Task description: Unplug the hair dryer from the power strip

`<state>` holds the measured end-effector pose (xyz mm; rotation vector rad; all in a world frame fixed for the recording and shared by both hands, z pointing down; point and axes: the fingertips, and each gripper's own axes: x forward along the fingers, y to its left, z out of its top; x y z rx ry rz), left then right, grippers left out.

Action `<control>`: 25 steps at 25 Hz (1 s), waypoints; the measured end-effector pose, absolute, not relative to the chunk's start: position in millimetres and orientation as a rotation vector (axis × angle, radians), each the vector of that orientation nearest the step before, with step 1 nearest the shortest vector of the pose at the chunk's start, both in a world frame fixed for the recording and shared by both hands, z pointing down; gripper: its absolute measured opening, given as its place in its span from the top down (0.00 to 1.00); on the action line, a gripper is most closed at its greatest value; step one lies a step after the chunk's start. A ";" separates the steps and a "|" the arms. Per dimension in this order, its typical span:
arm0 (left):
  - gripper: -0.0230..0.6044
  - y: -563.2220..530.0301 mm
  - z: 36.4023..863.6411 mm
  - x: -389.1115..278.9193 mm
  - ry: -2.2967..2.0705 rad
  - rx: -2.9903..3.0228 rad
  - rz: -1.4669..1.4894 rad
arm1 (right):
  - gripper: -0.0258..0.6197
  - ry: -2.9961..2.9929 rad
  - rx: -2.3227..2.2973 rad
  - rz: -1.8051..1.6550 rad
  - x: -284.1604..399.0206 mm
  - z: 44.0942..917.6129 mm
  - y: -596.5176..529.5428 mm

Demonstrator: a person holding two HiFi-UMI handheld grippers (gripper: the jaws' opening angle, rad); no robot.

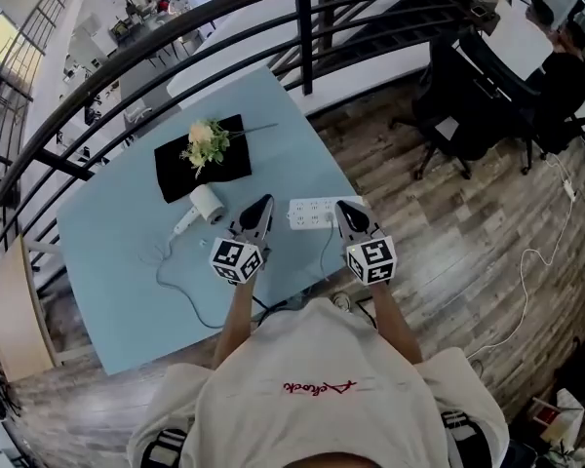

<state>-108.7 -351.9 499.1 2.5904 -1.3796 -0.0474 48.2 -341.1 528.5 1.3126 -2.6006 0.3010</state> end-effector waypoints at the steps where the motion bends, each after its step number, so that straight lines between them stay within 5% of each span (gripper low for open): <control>1: 0.95 -355.7 500.4 -112.1 -1.379 2.576 -0.061 | 0.93 -2.595 1.316 0.305 46.3 528.9 -344.2; 25: 0.95 -393.5 586.0 -92.0 -1.172 2.564 0.145 | 0.93 -2.427 1.388 0.489 63.4 595.8 -358.6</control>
